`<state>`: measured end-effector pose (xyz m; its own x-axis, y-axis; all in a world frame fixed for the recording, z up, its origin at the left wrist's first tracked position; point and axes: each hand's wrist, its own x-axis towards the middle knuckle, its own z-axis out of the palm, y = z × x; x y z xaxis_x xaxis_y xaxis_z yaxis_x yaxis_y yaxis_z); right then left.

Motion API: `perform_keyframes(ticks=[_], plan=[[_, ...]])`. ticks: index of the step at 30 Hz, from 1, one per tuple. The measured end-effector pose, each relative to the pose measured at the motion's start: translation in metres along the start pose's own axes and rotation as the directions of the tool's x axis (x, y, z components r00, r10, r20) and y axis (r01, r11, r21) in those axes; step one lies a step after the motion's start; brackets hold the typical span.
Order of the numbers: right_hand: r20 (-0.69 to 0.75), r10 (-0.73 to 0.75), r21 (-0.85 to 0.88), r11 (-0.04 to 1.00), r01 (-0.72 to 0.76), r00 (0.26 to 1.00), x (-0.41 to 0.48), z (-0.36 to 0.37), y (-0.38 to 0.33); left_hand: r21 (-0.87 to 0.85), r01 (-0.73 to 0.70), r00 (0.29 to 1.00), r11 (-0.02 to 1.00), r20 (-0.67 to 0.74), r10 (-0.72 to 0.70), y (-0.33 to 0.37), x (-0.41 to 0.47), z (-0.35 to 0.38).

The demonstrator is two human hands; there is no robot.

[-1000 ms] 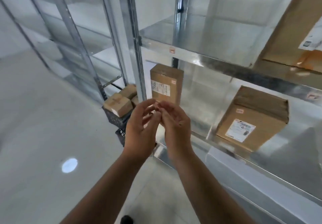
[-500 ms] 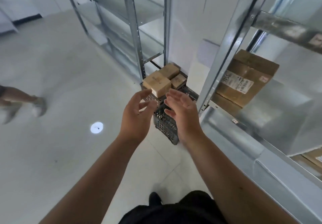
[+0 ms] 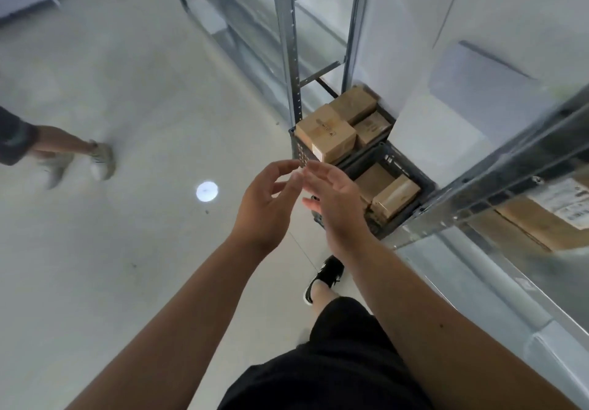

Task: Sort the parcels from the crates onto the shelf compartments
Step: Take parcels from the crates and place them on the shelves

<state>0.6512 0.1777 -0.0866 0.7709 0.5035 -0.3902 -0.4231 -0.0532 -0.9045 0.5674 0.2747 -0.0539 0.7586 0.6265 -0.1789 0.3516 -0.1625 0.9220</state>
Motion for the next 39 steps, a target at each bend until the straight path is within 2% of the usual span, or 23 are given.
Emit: perform_keyframes(ticks=[3, 6, 13, 17, 21, 24, 28, 34, 39], plan=[[-0.006, 0.07, 0.033, 0.997, -0.07, 0.998, 0.06, -0.003, -0.007, 0.113, 0.035, 0.998, 0.993, 0.049, -0.04, 0.001, 0.058, 0.007], [-0.038, 0.19, 0.09, 0.978, -0.186, 0.981, 0.113, -0.014, -0.015, 0.151, 0.09, 0.992, 0.984, 0.08, -0.103, 0.007, 0.115, 0.021], [-0.214, 0.266, 0.06, 0.964, -0.259, 0.94, 0.187, -0.055, -0.027, 0.195, 0.097, 0.966, 0.976, 0.216, -0.139, 0.021, 0.221, 0.078], [-0.313, 0.331, 0.118, 0.944, -0.31, 0.89, 0.214, -0.079, -0.022, 0.235, 0.079, 0.917, 0.969, 0.364, -0.163, 0.022, 0.263, 0.115], [-0.42, 0.392, 0.219, 0.919, -0.327, 0.819, 0.236, -0.098, -0.015, 0.294, 0.024, 0.836, 0.955, 0.519, -0.181, 0.019, 0.304, 0.143], [-0.514, 0.42, 0.271, 0.907, -0.323, 0.748, 0.255, -0.107, -0.014, 0.327, -0.037, 0.737, 0.944, 0.646, -0.195, 0.011, 0.341, 0.159], [-0.622, 0.483, 0.364, 0.875, -0.318, 0.617, 0.291, -0.11, -0.01, 0.366, -0.098, 0.609, 0.925, 0.757, -0.235, 0.004, 0.395, 0.174], [-0.658, 0.597, 0.518, 0.801, -0.299, 0.459, 0.343, -0.117, 0.019, 0.444, -0.199, 0.474, 0.874, 0.824, -0.31, -0.006, 0.466, 0.222], [-0.676, 0.608, 0.504, 0.794, -0.341, 0.417, 0.377, -0.143, 0.057, 0.481, -0.263, 0.412, 0.836, 0.84, -0.354, -0.041, 0.49, 0.27]])
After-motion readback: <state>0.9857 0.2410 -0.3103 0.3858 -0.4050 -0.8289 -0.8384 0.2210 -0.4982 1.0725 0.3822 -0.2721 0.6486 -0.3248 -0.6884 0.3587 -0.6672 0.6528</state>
